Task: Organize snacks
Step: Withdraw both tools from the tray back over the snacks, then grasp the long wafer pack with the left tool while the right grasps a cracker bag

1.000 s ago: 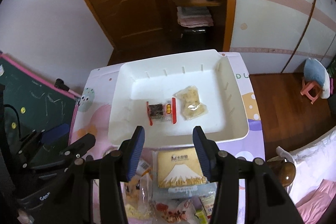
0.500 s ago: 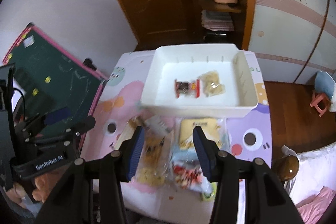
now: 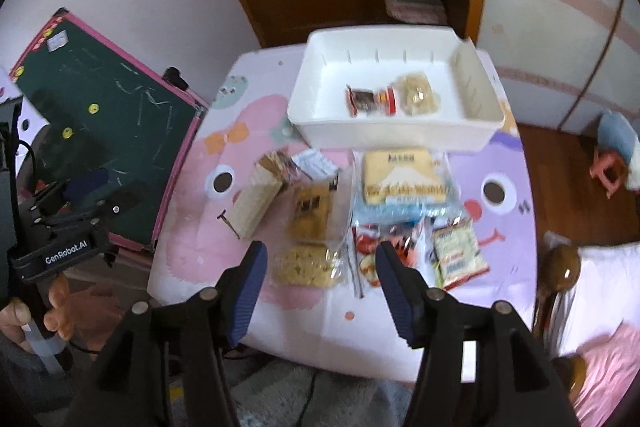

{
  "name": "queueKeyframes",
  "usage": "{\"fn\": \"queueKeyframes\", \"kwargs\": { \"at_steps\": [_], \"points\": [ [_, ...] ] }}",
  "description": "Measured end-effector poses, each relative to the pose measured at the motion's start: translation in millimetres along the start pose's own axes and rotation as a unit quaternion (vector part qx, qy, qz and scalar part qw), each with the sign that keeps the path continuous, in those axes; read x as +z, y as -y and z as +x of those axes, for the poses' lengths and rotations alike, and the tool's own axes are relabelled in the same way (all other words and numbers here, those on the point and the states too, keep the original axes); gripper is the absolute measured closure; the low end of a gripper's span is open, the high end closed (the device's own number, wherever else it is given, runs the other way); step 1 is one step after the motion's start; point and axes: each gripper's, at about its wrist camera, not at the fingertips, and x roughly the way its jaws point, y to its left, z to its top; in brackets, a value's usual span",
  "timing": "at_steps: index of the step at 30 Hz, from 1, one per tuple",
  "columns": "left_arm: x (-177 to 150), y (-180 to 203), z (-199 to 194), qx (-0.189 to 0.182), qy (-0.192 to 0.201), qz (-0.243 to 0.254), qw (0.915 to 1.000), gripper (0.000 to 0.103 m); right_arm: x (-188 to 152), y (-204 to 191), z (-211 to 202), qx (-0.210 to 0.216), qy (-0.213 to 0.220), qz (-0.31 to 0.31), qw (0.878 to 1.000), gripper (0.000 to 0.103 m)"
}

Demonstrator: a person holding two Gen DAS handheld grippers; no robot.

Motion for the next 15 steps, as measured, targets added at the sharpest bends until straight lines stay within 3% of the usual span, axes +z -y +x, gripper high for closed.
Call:
{"fn": "queueKeyframes", "kwargs": {
  "at_steps": [5, 9, 12, 15],
  "points": [
    [-9.0, -15.0, 40.2, -0.007, -0.037, 0.043, 0.9984, 0.021, -14.1, -6.1, 43.2, -0.009, -0.039, 0.039, 0.998, 0.042],
    [-14.0, -22.3, 86.1, -0.028, -0.081, 0.064, 0.9943, 0.021, -30.6, -13.5, 81.5, -0.027, -0.058, 0.06, 0.996, 0.024],
    [-16.3, -20.8, 114.4, -0.04, -0.098, 0.078, 0.9913, 0.021, -42.0, -14.1, 106.1, -0.032, -0.069, 0.089, 0.993, 0.018],
    [-15.3, -15.9, 139.3, -0.056, -0.109, 0.091, 0.9883, 0.021, -52.4, -7.7, 131.1, -0.022, -0.085, 0.157, 0.984, 0.013]
  ]
}}
